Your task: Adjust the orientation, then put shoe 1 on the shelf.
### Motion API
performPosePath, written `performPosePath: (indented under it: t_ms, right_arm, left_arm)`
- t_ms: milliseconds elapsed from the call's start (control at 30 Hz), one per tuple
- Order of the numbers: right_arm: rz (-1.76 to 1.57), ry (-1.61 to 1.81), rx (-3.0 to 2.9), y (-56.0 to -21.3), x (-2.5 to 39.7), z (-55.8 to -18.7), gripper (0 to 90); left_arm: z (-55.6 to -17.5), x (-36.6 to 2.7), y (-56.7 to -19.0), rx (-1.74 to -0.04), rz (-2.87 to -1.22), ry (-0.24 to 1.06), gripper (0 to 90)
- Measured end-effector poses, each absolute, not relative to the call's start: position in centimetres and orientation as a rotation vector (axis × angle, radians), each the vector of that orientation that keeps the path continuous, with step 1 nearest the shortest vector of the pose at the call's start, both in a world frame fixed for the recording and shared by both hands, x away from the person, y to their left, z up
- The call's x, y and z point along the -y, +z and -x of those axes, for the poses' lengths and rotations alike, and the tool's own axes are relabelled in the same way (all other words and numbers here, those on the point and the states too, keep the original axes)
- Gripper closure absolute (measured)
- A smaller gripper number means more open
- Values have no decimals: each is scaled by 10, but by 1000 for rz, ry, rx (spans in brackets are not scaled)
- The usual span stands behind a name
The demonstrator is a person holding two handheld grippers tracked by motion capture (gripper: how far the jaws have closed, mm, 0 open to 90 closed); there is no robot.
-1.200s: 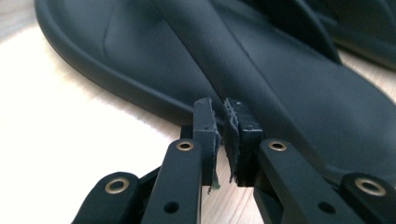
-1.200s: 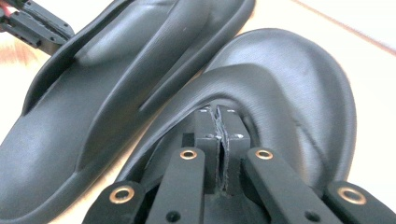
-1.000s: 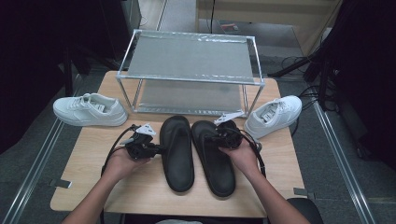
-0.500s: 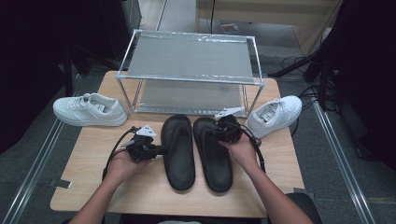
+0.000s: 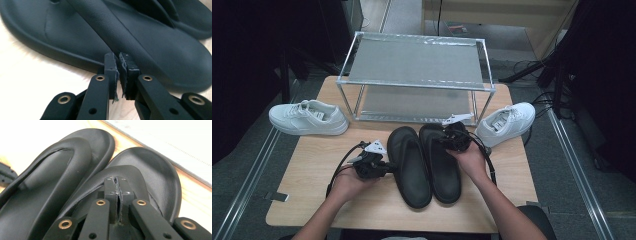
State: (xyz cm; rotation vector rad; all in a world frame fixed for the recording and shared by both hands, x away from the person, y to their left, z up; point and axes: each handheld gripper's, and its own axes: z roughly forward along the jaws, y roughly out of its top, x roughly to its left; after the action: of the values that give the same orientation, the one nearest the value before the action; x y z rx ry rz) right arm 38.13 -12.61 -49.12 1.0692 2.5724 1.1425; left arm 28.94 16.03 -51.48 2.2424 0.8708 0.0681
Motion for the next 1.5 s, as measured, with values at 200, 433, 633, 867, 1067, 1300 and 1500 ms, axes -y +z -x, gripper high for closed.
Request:
performPosePath:
  t_ms: [200, 433, 633, 867, 1067, 1300, 1500]
  right_arm:
    - [-1089, 1163, -2569, -492, 128, -382, 873]
    - [-1116, 1201, -2561, -492, 133, -379, 830]
    - [-1113, 1286, -2552, -488, 137, -370, 734]
    - [-1100, 1407, -2477, -490, 141, -356, 592]
    - [-1077, 1399, -2485, -491, 134, -346, 525]
    - [-1061, 1384, -2491, -491, 127, -338, 453]
    - [-1111, 1370, -2451, -496, 124, -334, 385]
  left_arm:
    - [-286, -156, -516, -865, -2233, 24, 841]
    - [-285, -160, -514, -852, -2212, 11, 743]
    - [-286, -172, -510, -888, -2180, 18, 622]
    - [-292, -182, -514, -932, -2184, 1, 487]
    - [-294, -189, -513, -942, -2173, 28, 443]
    - [-297, -199, -514, -982, -2148, 37, 428]
    - [-299, -204, -514, -1005, -2140, 50, 420]
